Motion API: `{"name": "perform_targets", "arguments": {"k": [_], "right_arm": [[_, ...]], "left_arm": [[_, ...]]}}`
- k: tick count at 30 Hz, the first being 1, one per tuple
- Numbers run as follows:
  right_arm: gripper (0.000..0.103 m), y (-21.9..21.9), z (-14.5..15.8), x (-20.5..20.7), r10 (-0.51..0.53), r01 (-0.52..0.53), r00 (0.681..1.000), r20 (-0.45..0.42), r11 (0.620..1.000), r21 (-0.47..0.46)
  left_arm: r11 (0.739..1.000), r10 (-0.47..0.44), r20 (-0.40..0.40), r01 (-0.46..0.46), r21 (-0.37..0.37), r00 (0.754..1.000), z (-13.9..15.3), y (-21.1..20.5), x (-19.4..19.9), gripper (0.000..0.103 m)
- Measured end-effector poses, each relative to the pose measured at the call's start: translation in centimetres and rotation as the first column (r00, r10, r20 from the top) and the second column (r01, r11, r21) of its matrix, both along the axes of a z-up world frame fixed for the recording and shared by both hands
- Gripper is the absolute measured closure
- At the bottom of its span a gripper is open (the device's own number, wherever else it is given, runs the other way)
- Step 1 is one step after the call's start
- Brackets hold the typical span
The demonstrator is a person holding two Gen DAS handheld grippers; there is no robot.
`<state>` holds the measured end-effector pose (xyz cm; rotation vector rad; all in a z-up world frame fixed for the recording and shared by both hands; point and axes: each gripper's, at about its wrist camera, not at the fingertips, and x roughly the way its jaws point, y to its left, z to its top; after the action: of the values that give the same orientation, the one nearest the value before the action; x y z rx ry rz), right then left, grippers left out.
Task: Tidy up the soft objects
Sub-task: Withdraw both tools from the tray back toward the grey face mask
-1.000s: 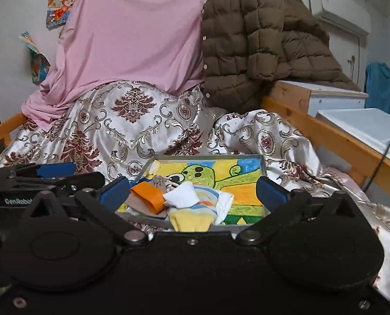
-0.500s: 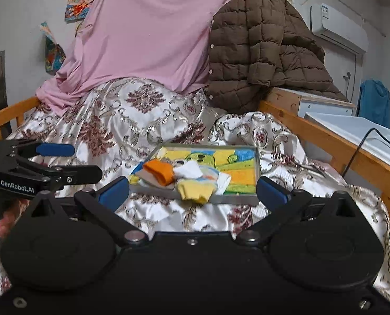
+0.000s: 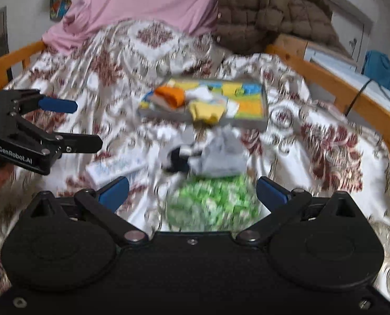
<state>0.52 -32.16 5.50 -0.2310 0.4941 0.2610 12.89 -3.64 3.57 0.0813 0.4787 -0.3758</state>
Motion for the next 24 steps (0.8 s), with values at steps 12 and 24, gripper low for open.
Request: {"name": "perform_targets", "arguments": {"k": [12, 24], "right_arm": [[0.001, 1.8, -7.8, 1.2, -0.034, 0.041, 0.978, -0.204, 0.999, 0.029], [0.001, 1.4, -11.6, 3.0, -0.061, 0.078, 0.948, -0.312, 0.996, 0.043]], "left_arm": [[0.997, -0.040, -0.112, 0.048, 0.067, 0.993, -3.5, -0.2, -1.0, 0.003], [0.990, -0.084, -0.192, 0.104, 0.095, 0.978, -6.0, -1.2, -0.8, 0.003]]}}
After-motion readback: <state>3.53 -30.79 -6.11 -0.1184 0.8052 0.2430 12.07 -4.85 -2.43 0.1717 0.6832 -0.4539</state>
